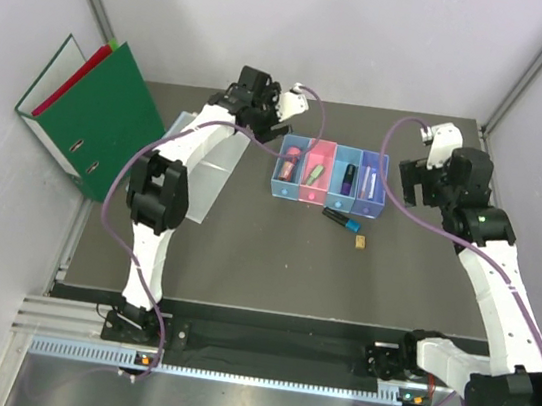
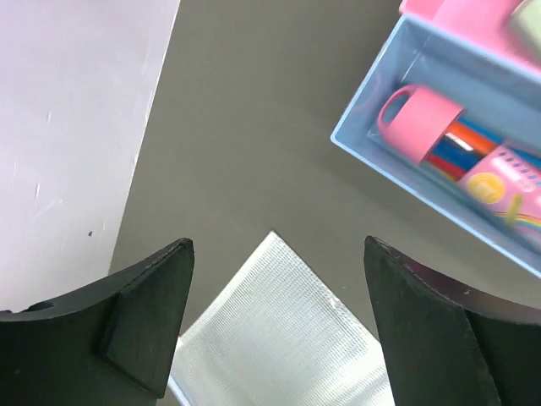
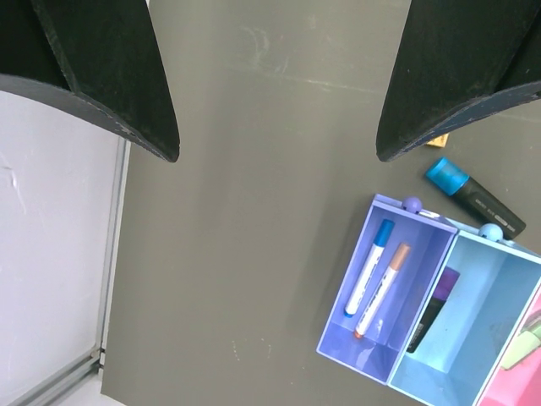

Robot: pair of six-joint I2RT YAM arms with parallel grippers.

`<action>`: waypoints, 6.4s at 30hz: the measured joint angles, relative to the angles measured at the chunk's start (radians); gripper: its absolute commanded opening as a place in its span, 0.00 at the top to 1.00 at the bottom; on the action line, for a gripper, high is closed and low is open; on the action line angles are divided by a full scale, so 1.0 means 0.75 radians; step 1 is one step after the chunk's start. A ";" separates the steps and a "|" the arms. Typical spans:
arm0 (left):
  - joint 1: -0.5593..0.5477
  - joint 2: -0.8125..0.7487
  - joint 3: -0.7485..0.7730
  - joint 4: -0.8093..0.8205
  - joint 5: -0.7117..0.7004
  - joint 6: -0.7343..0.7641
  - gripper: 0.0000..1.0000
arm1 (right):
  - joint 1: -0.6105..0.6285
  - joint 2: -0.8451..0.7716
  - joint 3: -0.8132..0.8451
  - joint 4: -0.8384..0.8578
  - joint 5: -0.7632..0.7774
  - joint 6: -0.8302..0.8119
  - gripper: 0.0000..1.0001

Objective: Sort the stationery into containers
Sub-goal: Move the storage box to the center of the board.

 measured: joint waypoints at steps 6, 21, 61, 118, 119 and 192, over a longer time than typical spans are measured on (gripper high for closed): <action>0.001 -0.051 0.030 -0.119 0.089 -0.217 0.15 | 0.000 0.004 -0.021 0.009 -0.026 0.074 0.01; -0.020 -0.051 -0.071 -0.168 0.329 -0.718 0.16 | -0.012 0.631 0.261 0.010 -0.208 0.221 0.12; -0.053 0.091 -0.116 -0.024 0.260 -0.815 0.50 | -0.089 1.122 0.467 0.158 -0.370 0.249 0.71; -0.157 -0.260 -0.564 -0.101 -0.135 -1.028 0.97 | 0.143 1.056 0.343 0.187 -0.068 0.157 0.94; -0.162 -0.267 -0.570 -0.112 -0.135 -1.028 0.97 | 0.148 1.049 0.334 0.187 -0.062 0.156 0.94; -0.179 -0.280 -0.560 -0.113 -0.163 -0.856 0.36 | 0.255 1.061 0.530 0.126 -0.077 0.052 0.46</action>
